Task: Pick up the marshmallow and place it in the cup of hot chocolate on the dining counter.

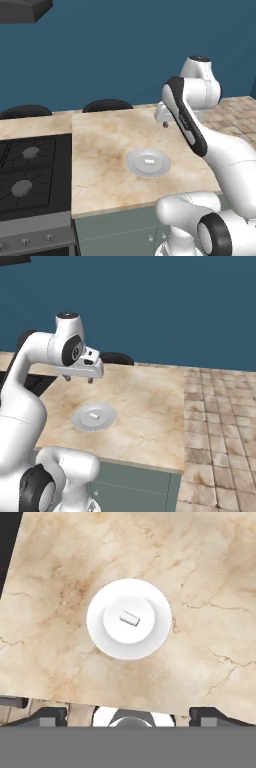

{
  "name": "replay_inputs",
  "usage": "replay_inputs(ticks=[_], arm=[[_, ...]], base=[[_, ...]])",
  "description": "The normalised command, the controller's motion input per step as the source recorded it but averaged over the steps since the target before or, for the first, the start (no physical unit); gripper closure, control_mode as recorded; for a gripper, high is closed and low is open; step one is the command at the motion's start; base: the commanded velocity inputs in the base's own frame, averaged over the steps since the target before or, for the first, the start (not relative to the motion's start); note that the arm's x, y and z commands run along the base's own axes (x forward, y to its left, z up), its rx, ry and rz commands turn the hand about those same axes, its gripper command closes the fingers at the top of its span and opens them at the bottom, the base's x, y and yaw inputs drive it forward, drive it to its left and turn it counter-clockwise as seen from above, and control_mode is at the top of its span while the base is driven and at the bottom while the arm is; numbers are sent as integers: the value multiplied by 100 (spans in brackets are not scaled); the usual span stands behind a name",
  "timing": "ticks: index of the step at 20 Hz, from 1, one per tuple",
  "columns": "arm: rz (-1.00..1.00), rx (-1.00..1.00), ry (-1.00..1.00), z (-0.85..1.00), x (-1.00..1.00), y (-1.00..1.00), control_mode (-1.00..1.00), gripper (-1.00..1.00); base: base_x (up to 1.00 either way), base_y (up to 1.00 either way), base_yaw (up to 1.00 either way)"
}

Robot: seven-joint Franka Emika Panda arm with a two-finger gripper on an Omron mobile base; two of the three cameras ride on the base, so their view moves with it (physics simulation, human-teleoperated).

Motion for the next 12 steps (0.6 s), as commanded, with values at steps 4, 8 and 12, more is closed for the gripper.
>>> replay_inputs(ticks=[4,8,12], arm=[[7,-1,0,-16,-92,11,-100,-100],[10,-4,-3,-35,-71,13,-100,-100],[15,-4,1,-34,-28,16,-100,-100]], base=[[0,0,0],[0,0,0],[0,0,0]])
